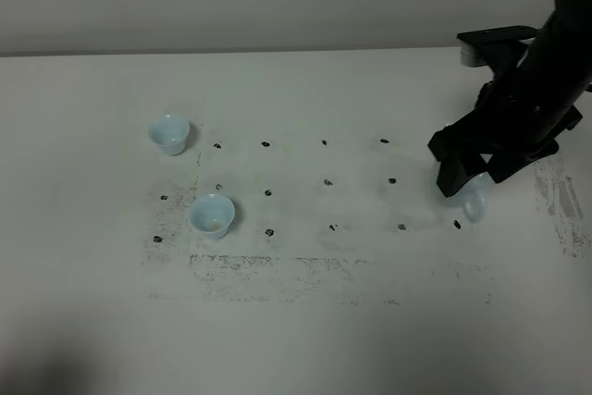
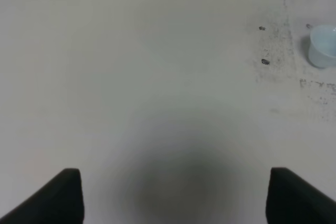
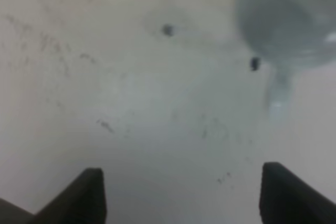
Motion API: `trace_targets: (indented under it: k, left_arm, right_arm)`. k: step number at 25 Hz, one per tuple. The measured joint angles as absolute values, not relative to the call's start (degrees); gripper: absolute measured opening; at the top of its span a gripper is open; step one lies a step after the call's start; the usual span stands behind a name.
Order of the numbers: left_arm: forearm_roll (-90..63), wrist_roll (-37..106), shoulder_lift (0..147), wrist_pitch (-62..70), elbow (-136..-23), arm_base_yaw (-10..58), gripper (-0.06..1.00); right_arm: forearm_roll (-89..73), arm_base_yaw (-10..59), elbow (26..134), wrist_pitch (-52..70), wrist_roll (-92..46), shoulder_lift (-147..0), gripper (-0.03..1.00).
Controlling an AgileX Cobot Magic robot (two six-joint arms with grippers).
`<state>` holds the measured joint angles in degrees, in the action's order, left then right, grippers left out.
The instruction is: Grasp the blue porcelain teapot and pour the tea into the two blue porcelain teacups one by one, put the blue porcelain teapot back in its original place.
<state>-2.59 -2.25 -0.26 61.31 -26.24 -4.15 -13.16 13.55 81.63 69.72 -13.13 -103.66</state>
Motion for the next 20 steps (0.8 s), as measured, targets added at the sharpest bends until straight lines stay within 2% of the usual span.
trace_targets:
  k: [3,6,20]
  left_arm:
    - [-2.59,-2.25,-0.26,61.31,-26.24,-4.15,0.68]
    - [-2.59,-2.25,-0.26,61.31,-26.24,-4.15,0.68]
    - [-2.59,-2.25,-0.26,61.31,-26.24,-4.15,0.68]
  right_arm:
    - [-9.14,16.75,81.63,69.76,-9.53,-103.48,0.59]
    - [-8.16,16.84,81.63,69.76,-7.02,-103.43,0.59]
    - [-8.75,9.55,81.63,62.12,-0.79,-106.37,0.59]
